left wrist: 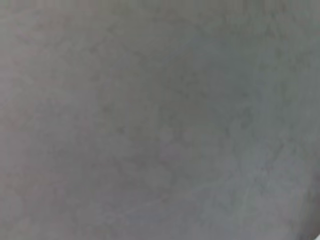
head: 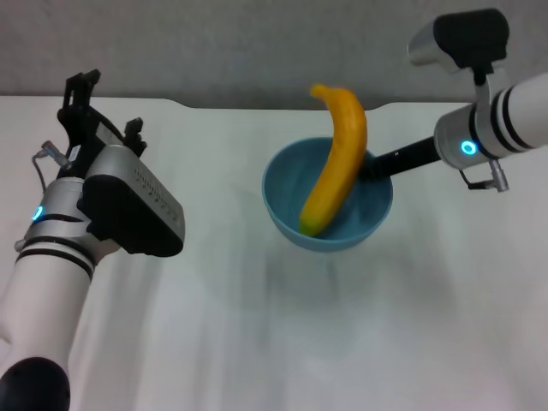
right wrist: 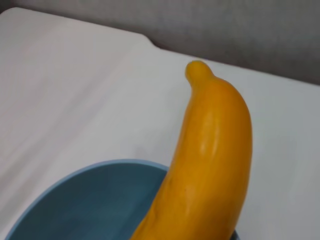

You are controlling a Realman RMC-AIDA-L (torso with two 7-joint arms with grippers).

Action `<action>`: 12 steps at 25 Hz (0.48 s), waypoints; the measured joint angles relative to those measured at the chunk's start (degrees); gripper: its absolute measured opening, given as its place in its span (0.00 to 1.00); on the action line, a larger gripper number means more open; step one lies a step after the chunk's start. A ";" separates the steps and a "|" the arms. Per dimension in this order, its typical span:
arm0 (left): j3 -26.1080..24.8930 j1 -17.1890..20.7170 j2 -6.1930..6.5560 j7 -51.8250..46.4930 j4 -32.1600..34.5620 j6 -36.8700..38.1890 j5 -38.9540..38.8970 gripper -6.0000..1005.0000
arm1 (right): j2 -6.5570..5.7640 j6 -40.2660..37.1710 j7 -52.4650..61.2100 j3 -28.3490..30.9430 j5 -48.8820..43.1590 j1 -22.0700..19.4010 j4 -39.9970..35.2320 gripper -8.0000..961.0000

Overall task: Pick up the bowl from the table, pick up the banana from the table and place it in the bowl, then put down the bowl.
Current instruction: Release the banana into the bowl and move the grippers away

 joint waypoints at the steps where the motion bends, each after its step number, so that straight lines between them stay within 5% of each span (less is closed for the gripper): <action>1: 0.37 -0.02 0.01 -0.96 0.02 0.09 0.38 0.89 | 0.01 0.58 0.11 -0.24 0.00 0.37 0.43 0.13; 12: 0.30 -0.91 0.25 -6.11 0.67 0.65 0.91 0.89 | 1.13 15.64 -3.21 -1.93 0.57 3.89 12.38 0.13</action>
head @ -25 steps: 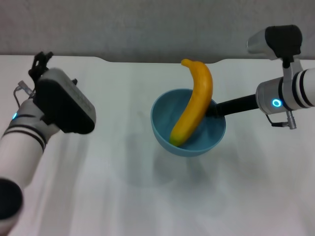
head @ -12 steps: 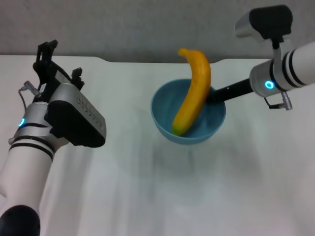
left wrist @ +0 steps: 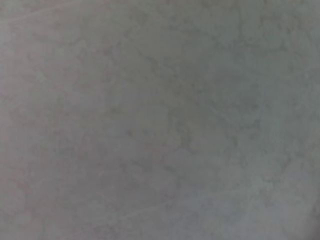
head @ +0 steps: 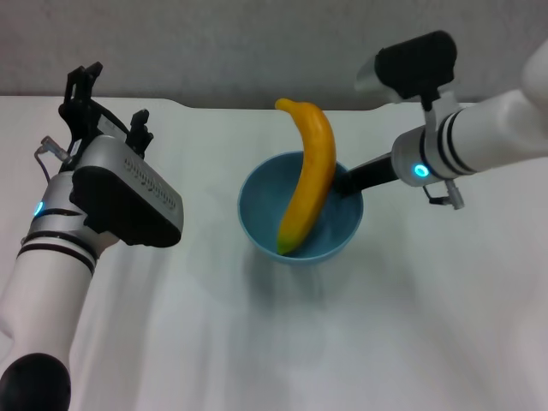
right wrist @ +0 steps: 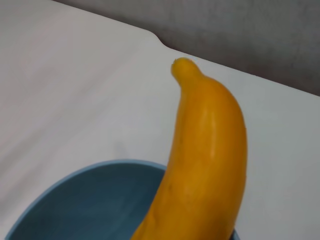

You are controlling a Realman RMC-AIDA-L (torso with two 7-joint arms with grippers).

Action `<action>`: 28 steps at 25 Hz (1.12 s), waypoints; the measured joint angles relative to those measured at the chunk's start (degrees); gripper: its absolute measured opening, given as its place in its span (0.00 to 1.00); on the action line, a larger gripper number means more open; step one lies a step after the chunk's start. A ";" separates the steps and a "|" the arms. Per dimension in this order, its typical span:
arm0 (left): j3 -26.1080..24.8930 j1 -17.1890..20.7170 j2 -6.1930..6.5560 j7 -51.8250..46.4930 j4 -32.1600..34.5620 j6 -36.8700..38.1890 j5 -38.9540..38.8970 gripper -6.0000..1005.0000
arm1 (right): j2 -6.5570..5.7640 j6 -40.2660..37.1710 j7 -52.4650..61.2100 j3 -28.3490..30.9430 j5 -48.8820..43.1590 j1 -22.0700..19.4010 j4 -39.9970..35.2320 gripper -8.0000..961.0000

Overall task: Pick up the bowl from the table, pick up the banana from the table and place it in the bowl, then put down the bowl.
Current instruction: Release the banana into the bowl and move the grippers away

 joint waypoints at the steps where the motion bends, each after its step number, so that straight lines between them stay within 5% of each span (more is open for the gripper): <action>1: -0.06 -0.08 0.04 -0.63 0.01 0.03 0.01 0.89 | 0.09 1.21 -0.48 0.32 0.03 0.15 0.99 0.13; 11: -1.02 -0.81 0.18 -4.39 1.57 0.26 0.05 0.89 | 0.37 8.43 -11.25 11.39 -0.30 0.02 11.03 0.14; 28: -1.64 -0.42 0.19 -6.76 3.00 0.43 0.05 0.89 | 0.01 8.67 -11.27 12.66 -0.22 -4.61 11.96 0.14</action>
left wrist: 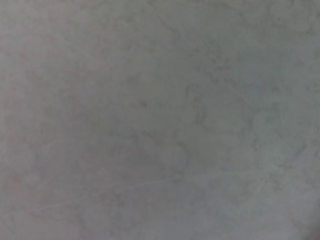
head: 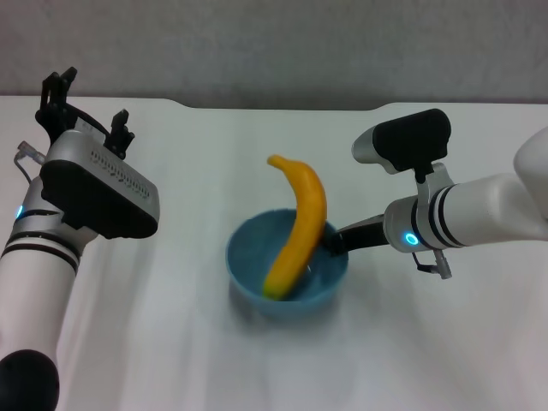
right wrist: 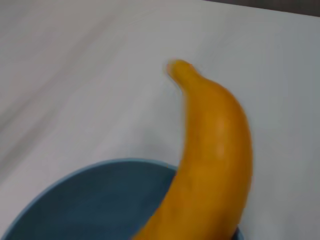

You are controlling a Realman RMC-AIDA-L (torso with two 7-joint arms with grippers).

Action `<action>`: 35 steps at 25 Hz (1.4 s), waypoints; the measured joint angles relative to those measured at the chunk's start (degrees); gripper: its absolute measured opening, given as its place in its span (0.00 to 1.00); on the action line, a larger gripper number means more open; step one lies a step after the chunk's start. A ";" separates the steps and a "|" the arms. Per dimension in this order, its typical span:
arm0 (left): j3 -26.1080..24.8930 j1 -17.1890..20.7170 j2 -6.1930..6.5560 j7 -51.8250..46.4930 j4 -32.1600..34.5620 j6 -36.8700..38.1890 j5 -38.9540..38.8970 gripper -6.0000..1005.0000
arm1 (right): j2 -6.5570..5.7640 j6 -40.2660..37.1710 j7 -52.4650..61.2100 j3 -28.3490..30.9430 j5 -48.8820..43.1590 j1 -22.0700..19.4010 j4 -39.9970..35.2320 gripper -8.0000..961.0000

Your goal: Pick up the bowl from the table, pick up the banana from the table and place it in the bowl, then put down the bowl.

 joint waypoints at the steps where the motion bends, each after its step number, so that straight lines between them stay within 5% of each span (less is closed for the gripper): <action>1: 0.01 0.00 -0.01 -0.06 0.00 0.00 0.00 0.89 | 0.00 0.05 -0.08 0.10 0.00 0.01 0.00 0.14; 4: 0.07 0.18 -0.01 -0.57 0.02 0.00 0.00 0.89 | 0.01 0.15 -0.40 1.05 -0.09 0.01 0.00 0.15; 14: 0.03 2.75 -0.01 -3.88 0.60 0.05 0.00 0.89 | -0.32 -1.92 -10.28 10.69 -0.02 -1.95 0.16 0.47; 23: -0.02 4.32 0.06 -10.04 0.72 1.15 0.00 0.89 | -0.79 -21.50 -22.47 26.09 0.70 -9.97 -11.46 0.84; 35: -0.09 5.25 0.10 -23.38 0.61 0.72 -0.18 0.89 | -0.81 -46.42 -38.18 29.18 20.12 -21.70 -23.72 0.90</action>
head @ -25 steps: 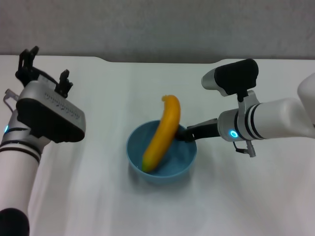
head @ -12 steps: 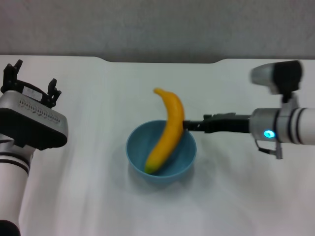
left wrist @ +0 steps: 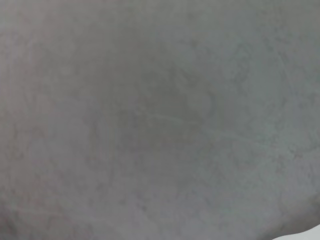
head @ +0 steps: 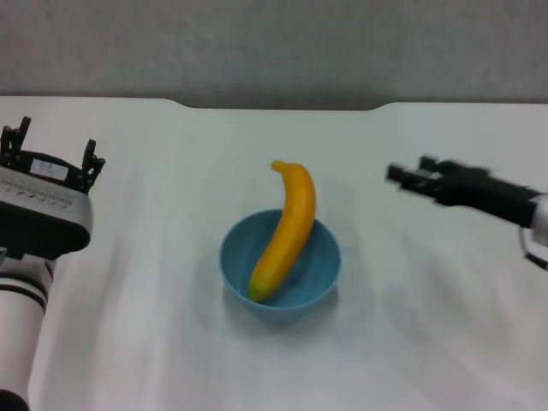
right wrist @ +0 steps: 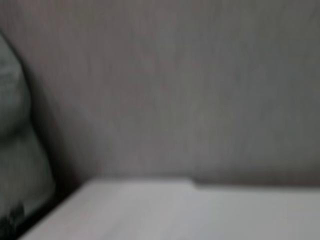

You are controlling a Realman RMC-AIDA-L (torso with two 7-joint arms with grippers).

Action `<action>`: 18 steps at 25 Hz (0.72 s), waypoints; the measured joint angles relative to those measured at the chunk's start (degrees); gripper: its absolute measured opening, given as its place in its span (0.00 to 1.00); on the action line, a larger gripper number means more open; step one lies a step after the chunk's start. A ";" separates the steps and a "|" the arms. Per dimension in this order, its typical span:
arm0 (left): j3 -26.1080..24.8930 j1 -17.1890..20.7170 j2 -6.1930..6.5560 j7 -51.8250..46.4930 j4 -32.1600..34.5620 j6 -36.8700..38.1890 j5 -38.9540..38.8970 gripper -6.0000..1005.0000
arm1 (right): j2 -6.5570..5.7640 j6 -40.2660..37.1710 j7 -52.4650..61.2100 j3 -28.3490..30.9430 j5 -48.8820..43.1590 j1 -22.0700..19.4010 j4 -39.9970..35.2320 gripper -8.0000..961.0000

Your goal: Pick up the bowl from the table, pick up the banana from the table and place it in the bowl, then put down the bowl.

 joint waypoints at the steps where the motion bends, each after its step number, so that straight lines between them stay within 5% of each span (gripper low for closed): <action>1: 0.00 0.10 0.03 -1.69 -0.02 -0.10 -0.10 0.89 | 0.01 -2.38 -2.32 0.07 3.27 -1.78 -0.44 0.90; 11: -0.69 0.56 0.30 -10.55 -0.08 -3.88 0.12 0.89 | 0.09 -10.37 -20.70 0.25 31.84 -16.49 7.48 0.89; 18: -0.19 0.71 0.33 -11.06 0.16 -5.27 0.20 0.89 | 0.26 -10.13 -30.54 0.28 43.67 -20.72 15.91 0.89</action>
